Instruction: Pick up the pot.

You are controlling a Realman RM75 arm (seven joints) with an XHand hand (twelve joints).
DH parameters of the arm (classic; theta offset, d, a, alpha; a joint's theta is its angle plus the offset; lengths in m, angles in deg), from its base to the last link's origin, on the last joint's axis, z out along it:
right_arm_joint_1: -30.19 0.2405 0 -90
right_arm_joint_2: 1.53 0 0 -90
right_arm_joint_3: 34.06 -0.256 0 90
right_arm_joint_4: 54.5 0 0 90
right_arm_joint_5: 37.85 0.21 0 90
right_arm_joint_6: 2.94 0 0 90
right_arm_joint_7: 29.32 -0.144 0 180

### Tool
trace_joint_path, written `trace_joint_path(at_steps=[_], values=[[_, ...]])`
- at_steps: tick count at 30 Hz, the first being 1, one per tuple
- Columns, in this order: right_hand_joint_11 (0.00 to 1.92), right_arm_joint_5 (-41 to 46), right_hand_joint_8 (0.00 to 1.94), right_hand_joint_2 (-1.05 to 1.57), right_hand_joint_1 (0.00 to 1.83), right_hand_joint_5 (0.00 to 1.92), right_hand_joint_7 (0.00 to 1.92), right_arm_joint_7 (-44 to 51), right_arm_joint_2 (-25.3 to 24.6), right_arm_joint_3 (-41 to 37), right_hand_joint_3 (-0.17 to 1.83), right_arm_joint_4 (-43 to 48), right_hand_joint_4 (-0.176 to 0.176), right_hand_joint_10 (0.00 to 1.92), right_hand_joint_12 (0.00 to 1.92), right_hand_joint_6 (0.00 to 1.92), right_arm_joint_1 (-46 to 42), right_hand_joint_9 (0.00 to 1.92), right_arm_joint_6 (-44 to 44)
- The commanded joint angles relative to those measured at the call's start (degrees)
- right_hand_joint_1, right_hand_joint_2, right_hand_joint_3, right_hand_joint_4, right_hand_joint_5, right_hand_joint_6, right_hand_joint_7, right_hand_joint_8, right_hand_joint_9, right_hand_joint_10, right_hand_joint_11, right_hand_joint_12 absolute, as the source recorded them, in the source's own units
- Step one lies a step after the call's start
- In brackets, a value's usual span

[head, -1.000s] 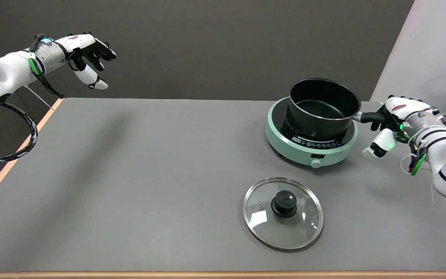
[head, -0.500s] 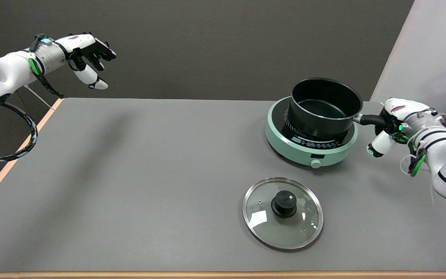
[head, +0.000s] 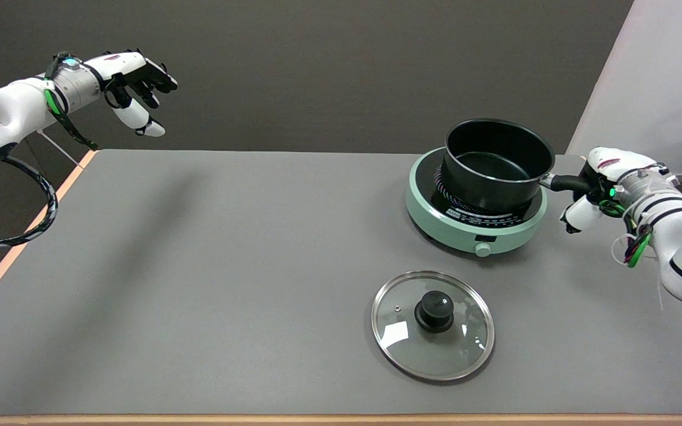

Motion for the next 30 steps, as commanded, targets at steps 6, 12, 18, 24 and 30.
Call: trace_joint_path(at_steps=[6,12,18,24,30], values=[[1.47,0.0,1.47,1.06,0.98,1.47,1.47,-2.4,-0.1,-1.8,1.83,-0.8,-0.114,1.47,1.47,1.47,0.0,1.47,1.0],[1.48,0.0,1.48,1.08,0.98,1.48,1.48,-2.4,-0.1,-1.8,1.83,-1.1,-0.115,1.48,1.48,1.48,-0.1,1.48,1.5],[1.43,0.0,1.43,1.27,0.9,1.43,1.43,-2.4,-0.1,-1.8,0.92,-1.6,-0.103,1.43,1.43,1.43,-0.1,1.43,2.2],[1.46,0.0,1.46,1.07,0.83,1.46,1.46,-2.4,0.0,-1.8,1.07,-2.3,-0.106,1.46,1.46,1.46,0.2,1.46,2.6],[1.44,0.0,1.44,1.22,0.85,1.44,1.44,-2.4,0.1,-1.9,0.58,-2.5,-0.103,1.44,1.44,1.44,0.3,1.44,3.0]])
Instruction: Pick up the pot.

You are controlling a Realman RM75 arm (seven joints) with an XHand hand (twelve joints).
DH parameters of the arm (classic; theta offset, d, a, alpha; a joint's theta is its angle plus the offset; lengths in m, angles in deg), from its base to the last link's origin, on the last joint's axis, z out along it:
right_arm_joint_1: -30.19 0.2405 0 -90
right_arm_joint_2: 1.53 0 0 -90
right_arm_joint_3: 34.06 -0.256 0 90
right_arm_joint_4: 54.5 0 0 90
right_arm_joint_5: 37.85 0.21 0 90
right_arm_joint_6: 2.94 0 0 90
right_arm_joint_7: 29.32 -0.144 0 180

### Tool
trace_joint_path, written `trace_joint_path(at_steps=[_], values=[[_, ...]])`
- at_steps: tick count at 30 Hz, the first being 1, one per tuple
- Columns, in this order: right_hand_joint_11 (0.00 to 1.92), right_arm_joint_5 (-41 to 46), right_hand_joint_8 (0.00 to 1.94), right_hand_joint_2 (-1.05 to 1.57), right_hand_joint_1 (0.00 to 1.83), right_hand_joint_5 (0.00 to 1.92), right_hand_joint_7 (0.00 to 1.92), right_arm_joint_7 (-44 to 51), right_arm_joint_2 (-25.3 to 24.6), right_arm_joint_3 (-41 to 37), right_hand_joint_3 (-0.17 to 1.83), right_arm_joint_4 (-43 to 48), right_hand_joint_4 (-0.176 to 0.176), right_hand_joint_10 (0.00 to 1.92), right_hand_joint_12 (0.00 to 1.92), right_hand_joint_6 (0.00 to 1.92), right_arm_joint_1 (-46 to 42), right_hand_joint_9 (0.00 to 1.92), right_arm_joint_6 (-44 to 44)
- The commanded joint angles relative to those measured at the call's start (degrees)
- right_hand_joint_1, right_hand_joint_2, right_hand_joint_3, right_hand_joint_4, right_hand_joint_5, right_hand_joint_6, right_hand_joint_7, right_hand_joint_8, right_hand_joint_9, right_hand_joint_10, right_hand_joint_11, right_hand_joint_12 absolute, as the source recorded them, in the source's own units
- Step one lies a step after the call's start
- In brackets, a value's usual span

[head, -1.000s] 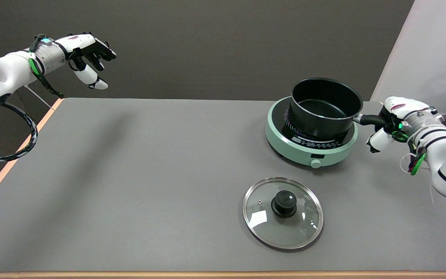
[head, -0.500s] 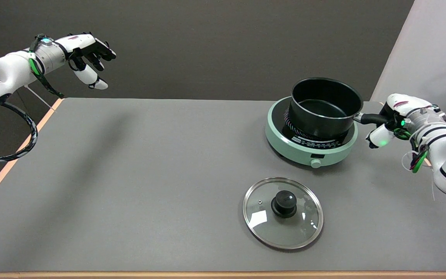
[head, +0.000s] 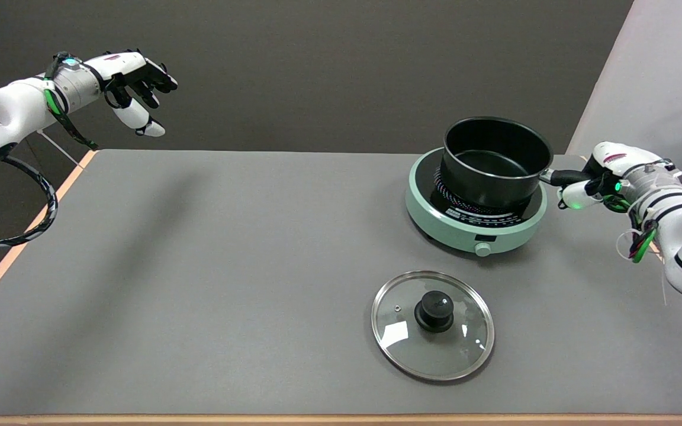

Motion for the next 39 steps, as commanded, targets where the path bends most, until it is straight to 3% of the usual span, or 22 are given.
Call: trace_joint_path(at_steps=[1,22,39], values=[[1.43,0.0,1.43,1.22,0.88,1.43,1.43,-0.3,0.1,-0.3,0.53,-1.0,-0.102,1.43,1.43,1.43,0.3,1.43,1.3],[1.39,0.0,1.39,1.36,0.93,1.39,1.39,-4.1,0.1,-0.9,0.77,-4.9,-0.095,1.39,1.39,1.39,0.4,1.39,6.3],[1.4,-1.2,1.4,1.39,0.93,1.4,1.4,-5.6,-1.1,-7.9,0.87,-8.8,-0.096,1.4,1.4,1.4,-3.4,1.4,17.4]])
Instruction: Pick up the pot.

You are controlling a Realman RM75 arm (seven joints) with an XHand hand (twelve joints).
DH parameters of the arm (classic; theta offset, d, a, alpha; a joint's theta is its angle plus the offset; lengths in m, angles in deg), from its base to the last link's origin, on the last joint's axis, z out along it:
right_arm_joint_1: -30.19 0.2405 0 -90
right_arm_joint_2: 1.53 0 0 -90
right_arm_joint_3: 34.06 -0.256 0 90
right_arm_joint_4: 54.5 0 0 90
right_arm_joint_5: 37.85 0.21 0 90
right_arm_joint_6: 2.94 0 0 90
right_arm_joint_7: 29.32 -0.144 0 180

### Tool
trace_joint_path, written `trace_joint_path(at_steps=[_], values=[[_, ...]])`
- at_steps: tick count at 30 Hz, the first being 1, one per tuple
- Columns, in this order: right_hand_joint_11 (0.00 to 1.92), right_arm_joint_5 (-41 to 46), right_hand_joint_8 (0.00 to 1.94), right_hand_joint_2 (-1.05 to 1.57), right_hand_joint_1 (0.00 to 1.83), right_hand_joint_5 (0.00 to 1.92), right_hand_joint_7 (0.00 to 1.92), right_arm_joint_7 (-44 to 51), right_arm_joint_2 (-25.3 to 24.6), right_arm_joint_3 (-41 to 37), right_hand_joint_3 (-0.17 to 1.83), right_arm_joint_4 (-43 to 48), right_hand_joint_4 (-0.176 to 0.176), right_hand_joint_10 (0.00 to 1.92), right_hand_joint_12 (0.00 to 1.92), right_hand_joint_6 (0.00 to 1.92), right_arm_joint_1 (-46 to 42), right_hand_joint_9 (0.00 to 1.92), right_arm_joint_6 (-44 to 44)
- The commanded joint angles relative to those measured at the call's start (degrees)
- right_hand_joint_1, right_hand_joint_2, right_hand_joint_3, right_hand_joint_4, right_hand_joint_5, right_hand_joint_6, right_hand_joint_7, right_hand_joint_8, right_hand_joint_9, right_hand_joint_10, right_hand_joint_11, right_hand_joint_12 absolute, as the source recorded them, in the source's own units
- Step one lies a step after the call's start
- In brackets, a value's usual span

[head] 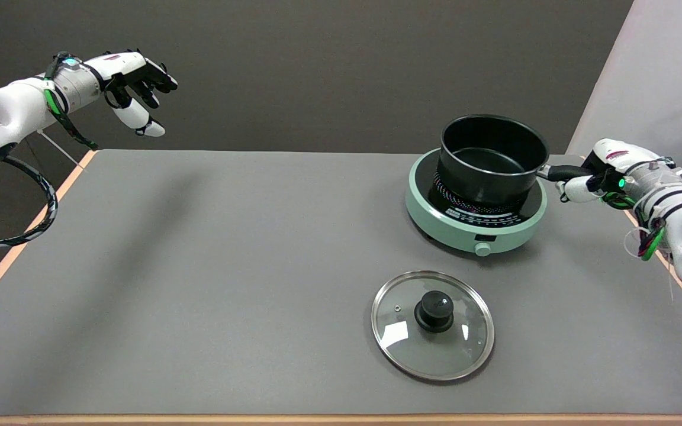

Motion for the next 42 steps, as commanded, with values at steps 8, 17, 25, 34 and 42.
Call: trace_joint_path(at_steps=[8,17,25,34,42], values=[[1.41,-1.8,1.41,1.39,0.93,1.41,1.41,-4.2,-1.8,-8.8,0.89,-6.7,-0.096,1.41,1.41,1.41,-5.9,1.41,14.0],[1.59,-1.8,1.59,1.06,0.95,1.59,1.59,-3.9,-2.1,-10.2,0.82,-9.3,-0.104,1.59,1.59,1.59,-6.7,1.59,19.6],[1.92,-1.2,1.92,1.14,0.9,1.92,1.92,-4.3,-2.1,-11.3,0.65,-12.0,-0.033,1.92,1.92,1.92,-6.7,1.92,24.9],[1.92,-1.1,1.92,1.11,0.97,1.92,1.92,-4.3,-2.1,-12.1,0.8,-14.5,-0.022,1.92,1.92,1.92,-6.7,1.92,28.0],[1.92,-0.6,1.92,1.15,0.98,1.92,1.92,-4.3,-2.3,-14.8,1.05,-17.4,-0.025,1.92,1.92,1.92,-7.4,1.92,32.4]])
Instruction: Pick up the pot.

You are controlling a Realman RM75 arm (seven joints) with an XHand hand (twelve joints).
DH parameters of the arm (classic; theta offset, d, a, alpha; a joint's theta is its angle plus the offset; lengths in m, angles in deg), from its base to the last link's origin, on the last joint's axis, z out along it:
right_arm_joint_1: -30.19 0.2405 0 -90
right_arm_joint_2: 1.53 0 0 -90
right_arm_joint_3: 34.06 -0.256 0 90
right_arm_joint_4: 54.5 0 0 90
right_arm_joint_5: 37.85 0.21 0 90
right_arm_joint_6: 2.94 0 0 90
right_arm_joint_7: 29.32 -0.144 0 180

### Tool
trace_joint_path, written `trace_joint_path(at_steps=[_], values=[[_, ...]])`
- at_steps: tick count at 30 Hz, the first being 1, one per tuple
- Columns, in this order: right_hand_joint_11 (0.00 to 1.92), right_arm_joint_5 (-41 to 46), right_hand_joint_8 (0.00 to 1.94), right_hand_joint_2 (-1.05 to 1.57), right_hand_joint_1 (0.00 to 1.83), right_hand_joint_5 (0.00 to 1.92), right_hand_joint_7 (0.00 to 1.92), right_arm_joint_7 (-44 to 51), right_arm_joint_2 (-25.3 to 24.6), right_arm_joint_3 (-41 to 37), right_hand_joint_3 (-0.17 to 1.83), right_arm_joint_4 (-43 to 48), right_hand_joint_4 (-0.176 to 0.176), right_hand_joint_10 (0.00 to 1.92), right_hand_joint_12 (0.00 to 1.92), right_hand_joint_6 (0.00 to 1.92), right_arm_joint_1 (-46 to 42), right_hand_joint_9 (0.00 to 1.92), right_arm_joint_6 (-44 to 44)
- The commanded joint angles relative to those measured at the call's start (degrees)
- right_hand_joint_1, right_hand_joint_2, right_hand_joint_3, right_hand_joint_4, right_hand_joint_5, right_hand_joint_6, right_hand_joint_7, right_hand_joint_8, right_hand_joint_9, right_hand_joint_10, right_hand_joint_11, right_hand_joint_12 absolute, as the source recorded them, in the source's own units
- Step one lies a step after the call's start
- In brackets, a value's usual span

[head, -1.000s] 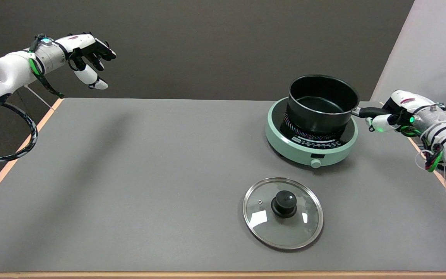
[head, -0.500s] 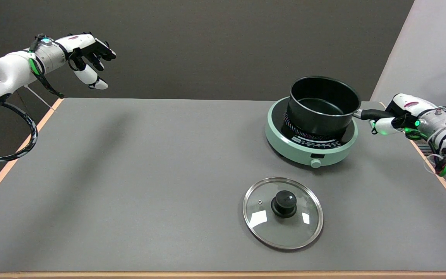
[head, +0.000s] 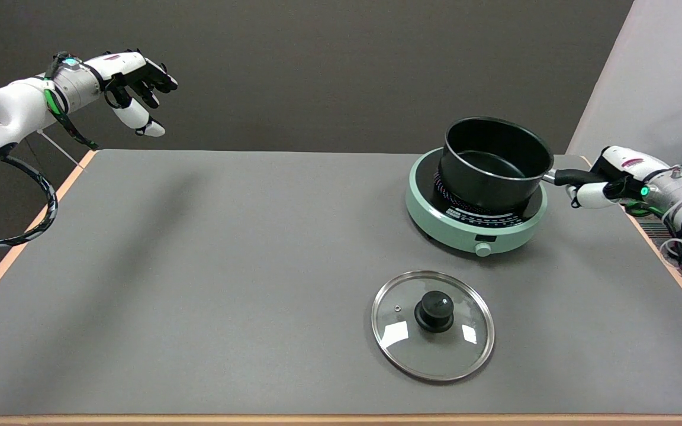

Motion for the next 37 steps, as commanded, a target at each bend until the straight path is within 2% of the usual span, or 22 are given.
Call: trace_joint_path(at_steps=[1,10,18,28,37], values=[[1.92,0.7,1.92,1.15,0.98,1.92,1.92,-0.3,-0.5,-4.9,1.07,-5.6,-0.025,1.92,1.92,1.92,-1.4,1.92,8.9],[1.92,0.7,1.92,1.18,0.98,1.92,1.92,-0.3,-2.5,-18.1,1.13,-3.6,-0.028,1.92,1.92,1.92,-7.0,1.92,15.4],[1.92,1.4,1.92,1.2,0.98,1.92,1.92,-0.5,-6.4,-29.3,1.14,0.3,-0.029,1.92,1.92,1.92,-13.7,1.92,21.3],[1.92,1.4,1.92,1.2,0.98,1.92,1.92,-0.4,-15.7,-38.8,1.16,4.9,-0.029,1.92,1.92,1.92,-21.1,1.92,27.2],[1.92,1.4,1.92,1.2,0.98,1.92,1.92,0.2,-24.8,-44.1,1.18,4.5,-0.029,1.92,1.92,1.92,-25.8,1.92,30.6]])
